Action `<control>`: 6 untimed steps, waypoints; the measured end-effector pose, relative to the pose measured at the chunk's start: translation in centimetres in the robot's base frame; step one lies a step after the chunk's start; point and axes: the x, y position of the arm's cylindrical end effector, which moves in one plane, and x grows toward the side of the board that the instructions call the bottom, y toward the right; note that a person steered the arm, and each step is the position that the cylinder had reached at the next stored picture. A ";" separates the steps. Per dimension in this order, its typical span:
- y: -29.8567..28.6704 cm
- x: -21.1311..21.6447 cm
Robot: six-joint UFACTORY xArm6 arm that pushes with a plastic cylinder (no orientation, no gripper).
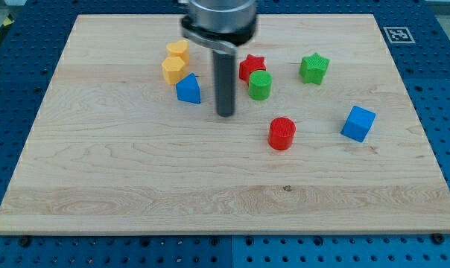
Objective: Slide the blue cube closer to the blue triangle
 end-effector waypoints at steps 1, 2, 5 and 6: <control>6.8 0.0; 12.8 0.0; 28.3 1.0; 26.6 2.9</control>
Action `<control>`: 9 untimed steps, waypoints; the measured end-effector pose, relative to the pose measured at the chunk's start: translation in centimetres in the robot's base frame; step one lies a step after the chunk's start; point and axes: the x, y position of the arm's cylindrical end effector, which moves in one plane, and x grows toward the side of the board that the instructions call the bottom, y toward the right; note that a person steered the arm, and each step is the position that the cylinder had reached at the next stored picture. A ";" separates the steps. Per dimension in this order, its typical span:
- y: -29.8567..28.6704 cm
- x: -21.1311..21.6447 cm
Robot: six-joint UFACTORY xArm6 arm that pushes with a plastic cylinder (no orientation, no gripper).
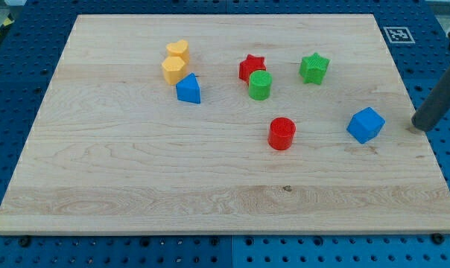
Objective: Slide the blue cube closer to the blue triangle
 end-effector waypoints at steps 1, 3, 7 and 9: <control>-4.4 0.2; -12.7 0.2; -18.4 -0.6; -12.7 4.7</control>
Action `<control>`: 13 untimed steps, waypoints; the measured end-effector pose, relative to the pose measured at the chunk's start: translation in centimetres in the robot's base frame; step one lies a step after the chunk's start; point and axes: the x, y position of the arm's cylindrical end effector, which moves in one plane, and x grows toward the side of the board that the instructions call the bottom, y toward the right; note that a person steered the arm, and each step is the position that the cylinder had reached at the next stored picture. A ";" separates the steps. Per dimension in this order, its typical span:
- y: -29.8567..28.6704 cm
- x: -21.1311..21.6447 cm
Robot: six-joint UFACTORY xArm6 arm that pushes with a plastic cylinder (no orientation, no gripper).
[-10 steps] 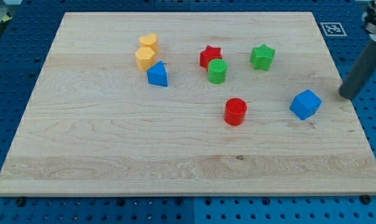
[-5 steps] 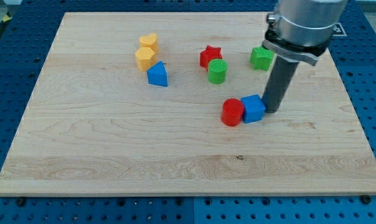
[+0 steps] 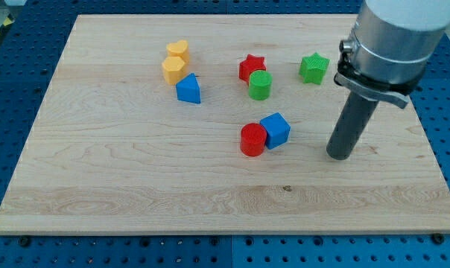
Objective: Slide the blue cube closer to the blue triangle
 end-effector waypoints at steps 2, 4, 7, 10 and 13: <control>-4.4 -1.7; -7.9 -3.1; -4.0 -4.8; -10.1 -7.6; -11.7 -6.8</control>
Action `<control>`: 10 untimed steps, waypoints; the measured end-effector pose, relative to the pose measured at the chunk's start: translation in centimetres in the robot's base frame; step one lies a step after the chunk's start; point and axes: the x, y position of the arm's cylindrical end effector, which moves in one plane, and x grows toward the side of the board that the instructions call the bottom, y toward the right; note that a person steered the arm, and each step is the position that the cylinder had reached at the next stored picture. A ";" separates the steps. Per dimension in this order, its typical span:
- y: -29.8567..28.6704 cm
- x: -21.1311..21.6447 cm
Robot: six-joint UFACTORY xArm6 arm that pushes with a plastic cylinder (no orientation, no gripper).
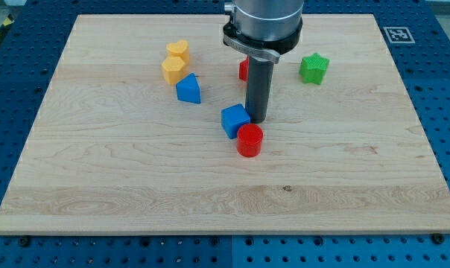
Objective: Slide the blue cube closer to the blue triangle
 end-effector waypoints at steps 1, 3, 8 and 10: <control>-0.4 0.2; -0.4 2.5; -3.0 4.5; -4.0 2.0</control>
